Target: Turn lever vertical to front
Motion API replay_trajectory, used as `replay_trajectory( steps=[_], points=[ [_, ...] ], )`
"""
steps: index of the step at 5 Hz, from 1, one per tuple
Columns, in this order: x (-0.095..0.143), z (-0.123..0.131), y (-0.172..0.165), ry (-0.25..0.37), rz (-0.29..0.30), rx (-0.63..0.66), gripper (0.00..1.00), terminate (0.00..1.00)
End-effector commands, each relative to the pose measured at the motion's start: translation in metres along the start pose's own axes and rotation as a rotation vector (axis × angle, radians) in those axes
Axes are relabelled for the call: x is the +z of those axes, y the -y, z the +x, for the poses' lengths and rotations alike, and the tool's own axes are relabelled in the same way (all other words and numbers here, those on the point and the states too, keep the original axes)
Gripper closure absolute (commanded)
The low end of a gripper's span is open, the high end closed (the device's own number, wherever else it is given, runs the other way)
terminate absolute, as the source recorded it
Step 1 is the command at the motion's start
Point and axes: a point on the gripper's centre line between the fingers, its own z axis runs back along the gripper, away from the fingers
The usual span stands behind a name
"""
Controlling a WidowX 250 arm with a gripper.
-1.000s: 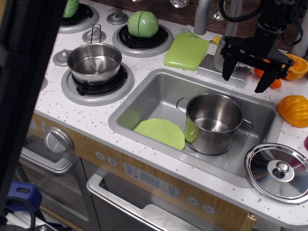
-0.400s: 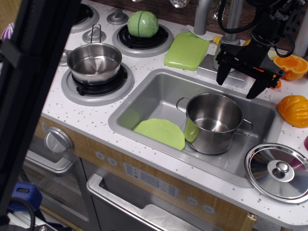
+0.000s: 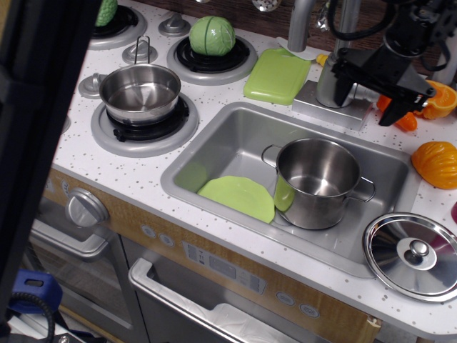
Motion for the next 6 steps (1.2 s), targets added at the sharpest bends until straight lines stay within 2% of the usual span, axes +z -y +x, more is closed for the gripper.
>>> replay_trajectory(
  steps=[1,3,5,6],
  points=[
    [0.036,0.033,-0.005,0.166,-0.016,0.034,0.00,0.00],
    [0.027,0.052,-0.011,0.230,-0.010,0.022,0.00,0.00],
    [0.020,0.067,-0.014,0.252,-0.021,0.004,0.00,0.00],
    [0.022,0.071,-0.013,0.234,-0.012,0.016,1.00,0.00]
  ],
)
